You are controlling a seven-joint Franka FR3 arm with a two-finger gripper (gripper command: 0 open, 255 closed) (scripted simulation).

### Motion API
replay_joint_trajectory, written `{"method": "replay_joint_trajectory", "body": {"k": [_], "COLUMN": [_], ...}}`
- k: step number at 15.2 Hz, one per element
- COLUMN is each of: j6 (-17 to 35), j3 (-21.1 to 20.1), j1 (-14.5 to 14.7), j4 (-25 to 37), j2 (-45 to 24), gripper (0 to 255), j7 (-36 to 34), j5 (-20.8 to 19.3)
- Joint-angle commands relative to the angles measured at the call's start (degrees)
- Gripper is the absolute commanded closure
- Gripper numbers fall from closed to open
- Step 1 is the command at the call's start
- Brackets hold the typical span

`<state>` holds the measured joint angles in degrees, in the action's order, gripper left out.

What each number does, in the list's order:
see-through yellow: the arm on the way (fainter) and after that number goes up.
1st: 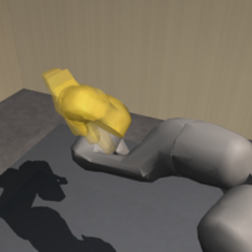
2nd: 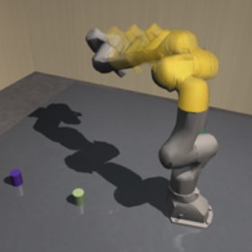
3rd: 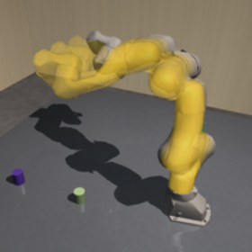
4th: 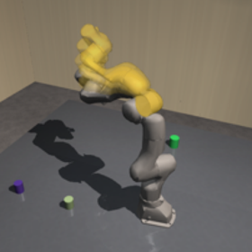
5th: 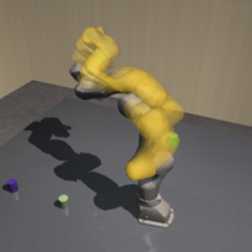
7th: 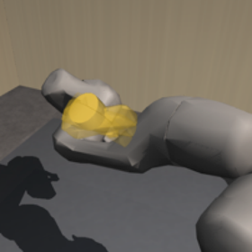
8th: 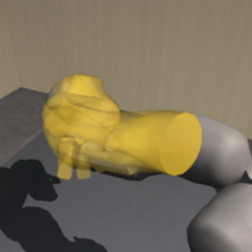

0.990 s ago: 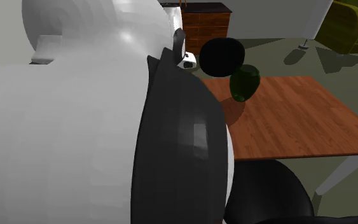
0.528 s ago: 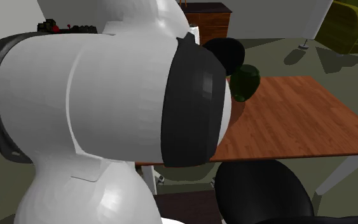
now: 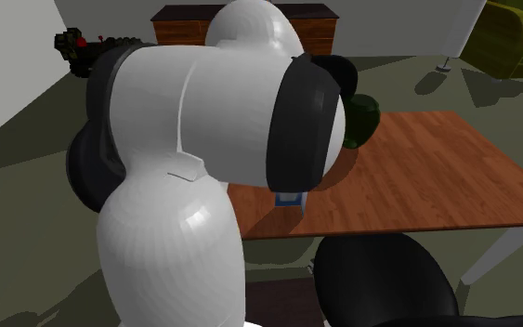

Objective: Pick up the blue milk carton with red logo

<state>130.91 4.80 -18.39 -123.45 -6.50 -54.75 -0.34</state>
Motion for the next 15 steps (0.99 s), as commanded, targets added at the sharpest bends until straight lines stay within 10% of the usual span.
{"method": "replay_joint_trajectory", "body": {"k": [1, 9, 10, 15], "j6": [1.45, 6.10, 6.19, 6.15], "j3": [0.57, 0.48, 0.48, 0.46], "j1": [-0.52, -0.60, -0.62, -0.57], "j4": [0.08, -1.35, -1.41, -1.41], "j2": [-1.66, -4.89, -4.93, -4.88], "gripper": [0, 0, 255, 255], "j7": [-1.01, -0.78, -0.76, -0.83], "j5": [0.23, 0.63, 0.64, 0.62]}}
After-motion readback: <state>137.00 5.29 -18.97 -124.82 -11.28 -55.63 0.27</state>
